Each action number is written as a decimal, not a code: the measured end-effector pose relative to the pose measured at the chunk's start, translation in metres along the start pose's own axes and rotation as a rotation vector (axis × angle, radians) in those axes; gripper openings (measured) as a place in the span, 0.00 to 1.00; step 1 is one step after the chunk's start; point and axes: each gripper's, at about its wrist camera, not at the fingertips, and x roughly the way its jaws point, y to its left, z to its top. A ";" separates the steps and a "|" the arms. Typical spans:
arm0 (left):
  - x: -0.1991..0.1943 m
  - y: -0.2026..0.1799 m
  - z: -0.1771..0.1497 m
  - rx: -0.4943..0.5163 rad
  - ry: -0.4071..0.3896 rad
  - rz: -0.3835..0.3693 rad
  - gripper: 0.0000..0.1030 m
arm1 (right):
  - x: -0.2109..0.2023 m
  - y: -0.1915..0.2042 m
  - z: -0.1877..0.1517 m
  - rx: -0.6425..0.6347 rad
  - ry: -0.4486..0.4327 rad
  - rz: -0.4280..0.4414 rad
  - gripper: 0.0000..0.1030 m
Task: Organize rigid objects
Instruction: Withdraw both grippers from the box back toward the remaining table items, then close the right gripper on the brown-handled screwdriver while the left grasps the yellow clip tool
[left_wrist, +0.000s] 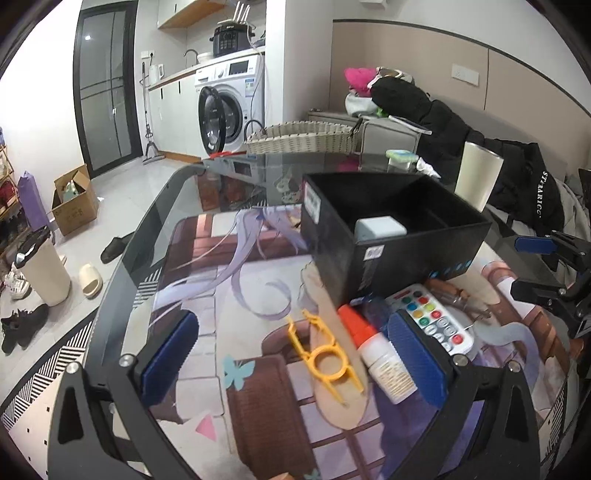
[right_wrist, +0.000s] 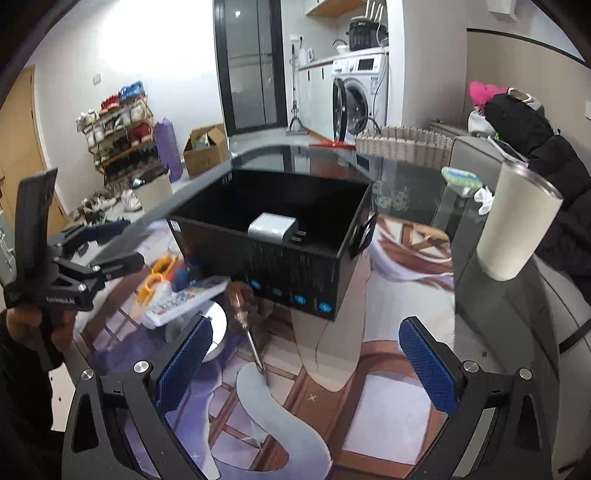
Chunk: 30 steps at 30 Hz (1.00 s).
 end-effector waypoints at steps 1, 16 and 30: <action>0.001 0.002 -0.001 -0.006 0.010 -0.005 1.00 | 0.003 0.001 0.000 -0.002 0.009 -0.002 1.00; 0.022 0.011 -0.004 -0.018 0.118 -0.005 1.00 | 0.049 0.001 0.009 0.034 0.098 -0.006 1.00; 0.030 0.006 -0.008 0.004 0.159 -0.020 1.00 | 0.061 -0.016 0.005 0.046 0.170 -0.131 1.00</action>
